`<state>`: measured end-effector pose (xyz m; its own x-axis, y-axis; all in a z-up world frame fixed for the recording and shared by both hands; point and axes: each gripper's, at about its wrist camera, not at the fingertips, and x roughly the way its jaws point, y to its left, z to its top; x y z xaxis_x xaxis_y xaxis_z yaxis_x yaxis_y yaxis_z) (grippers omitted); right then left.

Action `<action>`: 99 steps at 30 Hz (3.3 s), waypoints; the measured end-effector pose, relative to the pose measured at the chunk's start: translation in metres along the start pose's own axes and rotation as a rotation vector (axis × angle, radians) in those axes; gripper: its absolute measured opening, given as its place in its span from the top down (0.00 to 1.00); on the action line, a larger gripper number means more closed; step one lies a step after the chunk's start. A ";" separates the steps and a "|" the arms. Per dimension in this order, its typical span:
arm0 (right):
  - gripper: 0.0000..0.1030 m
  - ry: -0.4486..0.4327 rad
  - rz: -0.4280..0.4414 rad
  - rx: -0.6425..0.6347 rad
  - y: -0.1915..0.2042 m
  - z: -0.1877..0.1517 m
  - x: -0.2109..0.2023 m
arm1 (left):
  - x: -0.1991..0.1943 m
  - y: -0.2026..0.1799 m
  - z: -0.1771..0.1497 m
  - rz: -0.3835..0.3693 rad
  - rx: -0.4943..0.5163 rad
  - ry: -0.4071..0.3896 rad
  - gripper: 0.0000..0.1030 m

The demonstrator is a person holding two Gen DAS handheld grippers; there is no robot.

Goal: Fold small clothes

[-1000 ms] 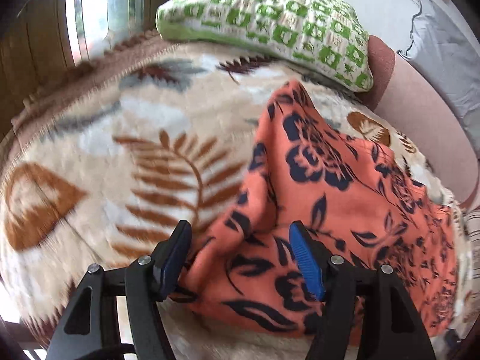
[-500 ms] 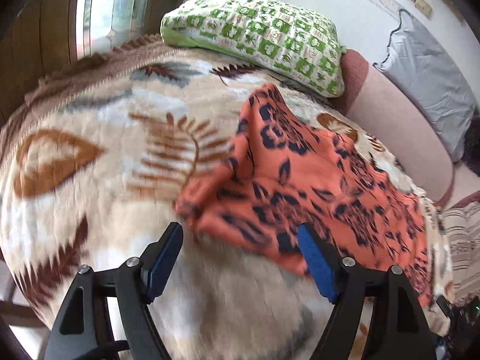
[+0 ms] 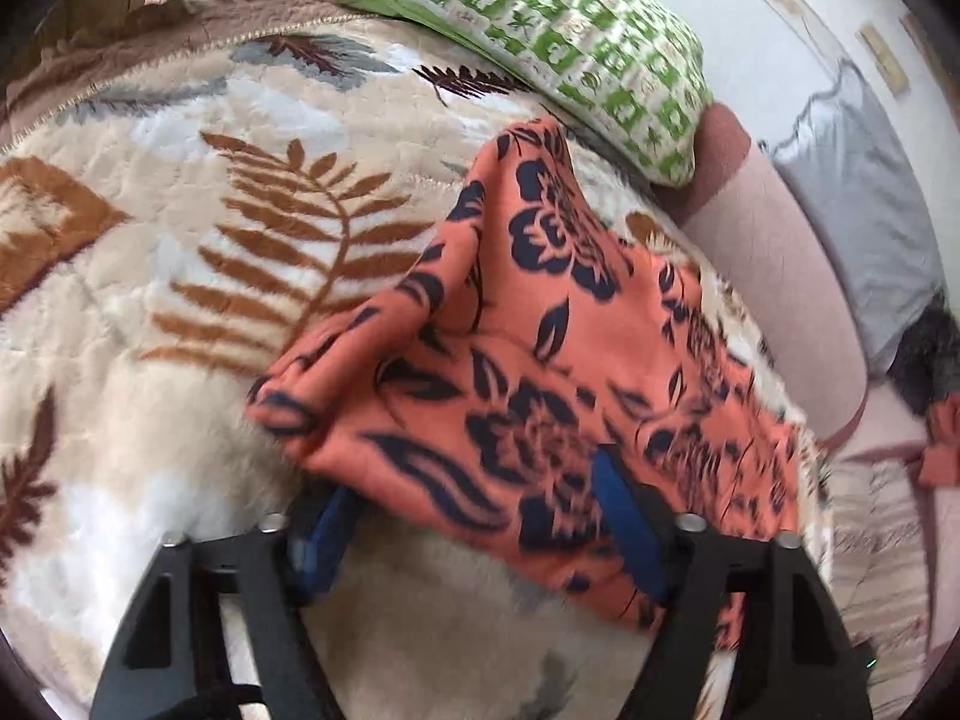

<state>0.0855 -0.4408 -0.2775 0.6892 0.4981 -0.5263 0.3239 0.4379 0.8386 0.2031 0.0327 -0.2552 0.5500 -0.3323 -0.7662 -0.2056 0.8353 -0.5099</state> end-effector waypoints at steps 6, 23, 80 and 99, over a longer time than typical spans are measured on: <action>0.38 -0.062 -0.007 -0.033 0.006 0.004 0.015 | 0.011 0.011 0.008 -0.044 -0.077 -0.016 0.79; 0.98 -0.311 -0.105 -0.259 0.048 -0.033 -0.071 | -0.046 -0.006 -0.025 -0.045 0.104 -0.144 0.92; 0.38 -0.467 -0.363 -0.145 0.046 -0.024 -0.106 | -0.003 0.016 -0.009 -0.083 -0.002 0.054 0.73; 0.66 0.082 -0.483 -0.695 0.188 -0.055 0.227 | -0.010 0.005 -0.010 -0.039 0.097 0.031 0.85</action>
<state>0.2674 -0.2045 -0.2466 0.5201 0.1792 -0.8351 0.0807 0.9631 0.2569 0.1881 0.0360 -0.2542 0.5309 -0.3778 -0.7586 -0.1039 0.8594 -0.5007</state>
